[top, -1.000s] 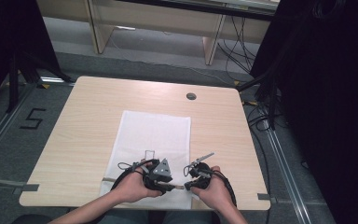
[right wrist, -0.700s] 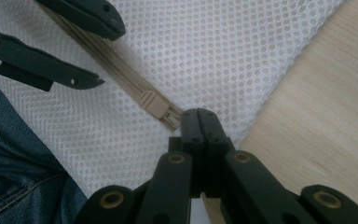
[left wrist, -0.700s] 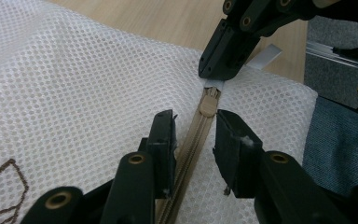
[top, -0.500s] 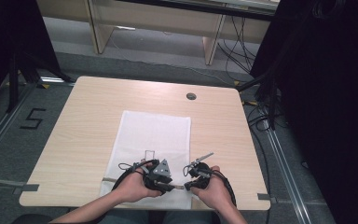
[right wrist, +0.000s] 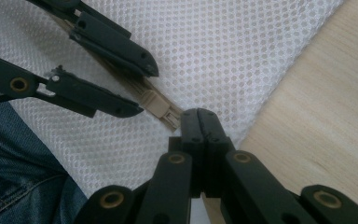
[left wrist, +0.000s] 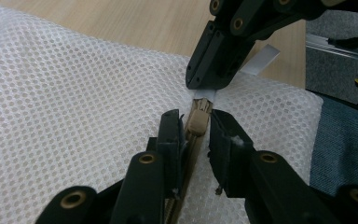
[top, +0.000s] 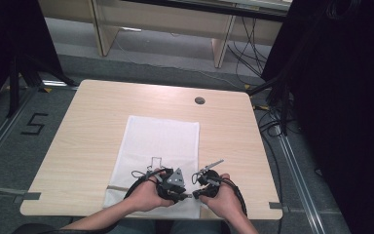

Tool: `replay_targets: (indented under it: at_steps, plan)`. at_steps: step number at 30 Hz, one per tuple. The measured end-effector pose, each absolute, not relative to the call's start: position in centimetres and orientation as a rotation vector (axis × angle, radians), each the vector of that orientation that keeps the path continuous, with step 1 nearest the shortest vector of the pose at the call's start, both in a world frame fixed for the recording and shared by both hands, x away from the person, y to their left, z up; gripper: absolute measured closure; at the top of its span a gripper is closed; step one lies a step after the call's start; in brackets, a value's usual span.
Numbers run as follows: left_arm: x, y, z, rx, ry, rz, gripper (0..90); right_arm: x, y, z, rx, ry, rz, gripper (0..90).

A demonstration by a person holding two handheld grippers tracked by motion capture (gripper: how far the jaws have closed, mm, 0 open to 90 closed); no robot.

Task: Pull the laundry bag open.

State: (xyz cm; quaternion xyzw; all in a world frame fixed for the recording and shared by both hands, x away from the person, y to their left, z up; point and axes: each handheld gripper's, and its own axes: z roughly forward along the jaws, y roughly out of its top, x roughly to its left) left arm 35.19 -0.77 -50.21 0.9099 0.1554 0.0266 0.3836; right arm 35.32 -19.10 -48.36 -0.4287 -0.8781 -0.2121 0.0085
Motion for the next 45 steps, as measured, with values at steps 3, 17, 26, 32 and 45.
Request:
replay_targets:
  at_steps: [3,17,26,32,45]
  plan:
    - [35.3,-0.9,-50.4,2.314,0.387,0.062,75.1,35.3,-19.1,-48.3,-1.348,-2.753,-0.658,90.0]
    - [35.0,-1.6,-50.9,2.307,0.329,0.109,79.5,35.3,-19.1,-48.3,-1.340,-2.753,-0.661,90.0]
    - [34.7,-1.6,-50.3,2.309,0.325,0.100,86.7,35.2,-19.0,-48.3,-1.352,-2.742,-0.664,90.0]
    - [34.8,-1.6,-50.5,2.308,0.345,0.081,86.1,35.1,-19.0,-48.2,-1.371,-2.721,-0.653,90.0]
    - [34.6,-1.9,-50.8,2.298,0.424,0.045,87.1,35.3,-19.1,-48.4,-1.344,-2.736,-0.662,90.0]
